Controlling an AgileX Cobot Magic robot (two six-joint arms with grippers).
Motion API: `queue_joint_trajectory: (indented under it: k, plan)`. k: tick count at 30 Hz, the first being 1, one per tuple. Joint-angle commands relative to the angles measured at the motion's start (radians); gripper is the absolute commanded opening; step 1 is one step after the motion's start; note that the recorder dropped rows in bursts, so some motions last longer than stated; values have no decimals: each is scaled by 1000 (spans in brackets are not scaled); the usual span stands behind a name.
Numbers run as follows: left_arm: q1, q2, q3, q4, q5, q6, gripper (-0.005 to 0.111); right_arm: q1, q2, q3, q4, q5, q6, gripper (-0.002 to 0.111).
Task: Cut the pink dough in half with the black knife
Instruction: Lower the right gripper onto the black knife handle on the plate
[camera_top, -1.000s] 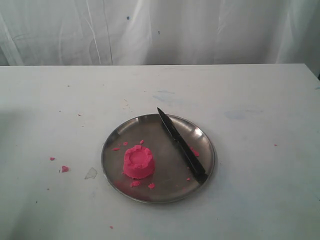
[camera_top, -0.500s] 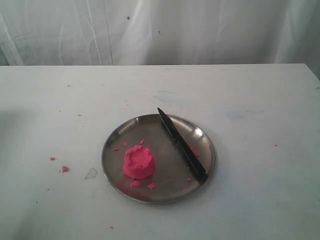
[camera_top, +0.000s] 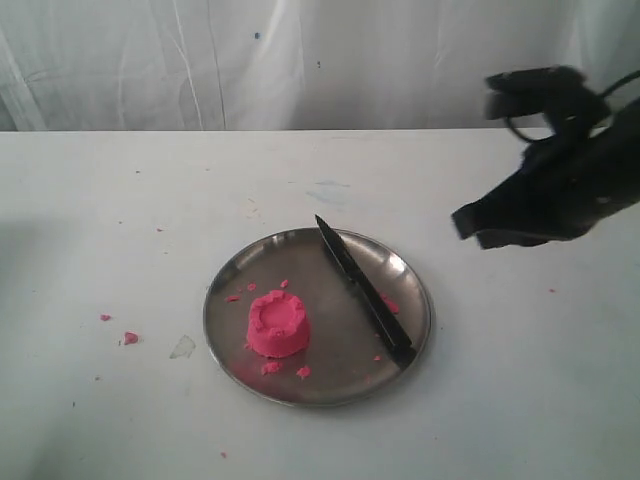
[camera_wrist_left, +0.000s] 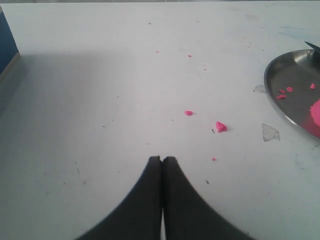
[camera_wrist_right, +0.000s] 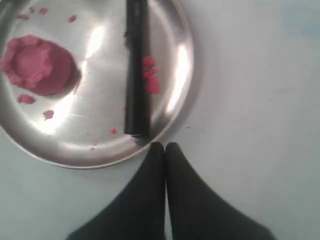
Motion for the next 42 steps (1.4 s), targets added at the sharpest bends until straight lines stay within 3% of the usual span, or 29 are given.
queue_joint_trajectory:
  k: [1,6,14,19,30,42]
  plan:
    - [-7,-5,2,-5,-2,-1,0,131,118,-64,-62,25,-23,0]
    - [-7,-5,2,-5,-2,-1,0,192,226,-140,-128,-22,54,0]
    - [-7,-5,2,-5,-2,-1,0,199,388,-150,2,-208,47,0]
    - [-7,-5,2,-5,-2,-1,0,197,457,-159,-39,-165,-13,1]
    - [-7,-5,2,-5,-2,-1,0,197,466,-224,-37,-16,-13,37]
    - [-7,-5,2,-5,-2,-1,0,197,519,-224,-100,-56,22,38]
